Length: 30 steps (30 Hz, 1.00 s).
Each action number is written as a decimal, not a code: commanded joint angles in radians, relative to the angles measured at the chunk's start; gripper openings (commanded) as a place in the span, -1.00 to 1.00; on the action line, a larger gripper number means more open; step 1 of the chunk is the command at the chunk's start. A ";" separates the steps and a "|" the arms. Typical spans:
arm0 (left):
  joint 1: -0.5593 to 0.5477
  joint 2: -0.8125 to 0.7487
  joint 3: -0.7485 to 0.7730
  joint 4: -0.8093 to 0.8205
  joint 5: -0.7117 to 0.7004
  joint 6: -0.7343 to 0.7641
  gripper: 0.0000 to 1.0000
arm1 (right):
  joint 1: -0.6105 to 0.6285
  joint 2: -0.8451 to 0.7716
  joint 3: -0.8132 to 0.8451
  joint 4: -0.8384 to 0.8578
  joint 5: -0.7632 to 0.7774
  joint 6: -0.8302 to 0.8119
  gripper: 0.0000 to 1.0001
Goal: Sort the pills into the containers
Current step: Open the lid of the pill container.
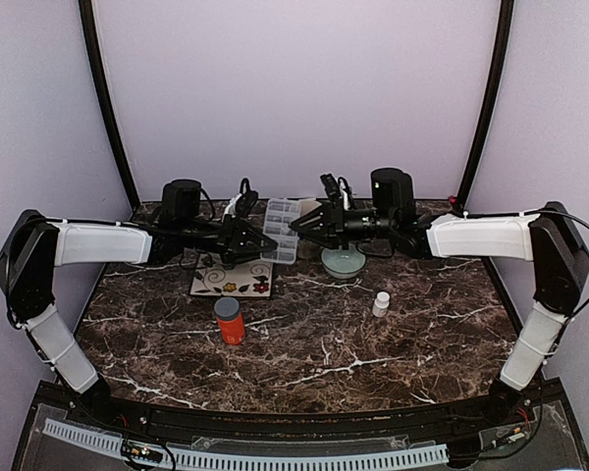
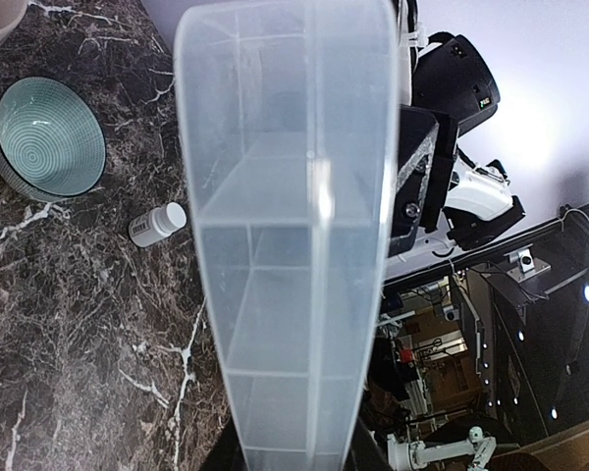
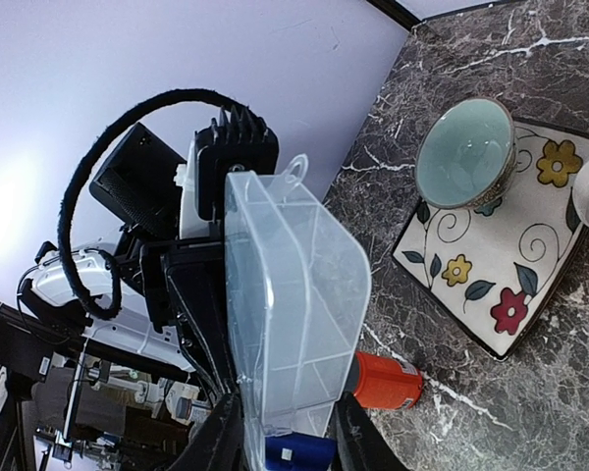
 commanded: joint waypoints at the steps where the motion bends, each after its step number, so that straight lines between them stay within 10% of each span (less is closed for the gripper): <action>1: 0.003 -0.006 0.023 -0.008 -0.024 0.021 -1.00 | 0.006 -0.042 -0.011 0.033 -0.013 -0.008 -0.42; 30: 0.001 -0.044 -0.003 -0.023 -0.043 0.029 -1.00 | 0.019 -0.067 -0.031 -0.060 0.029 -0.057 -0.49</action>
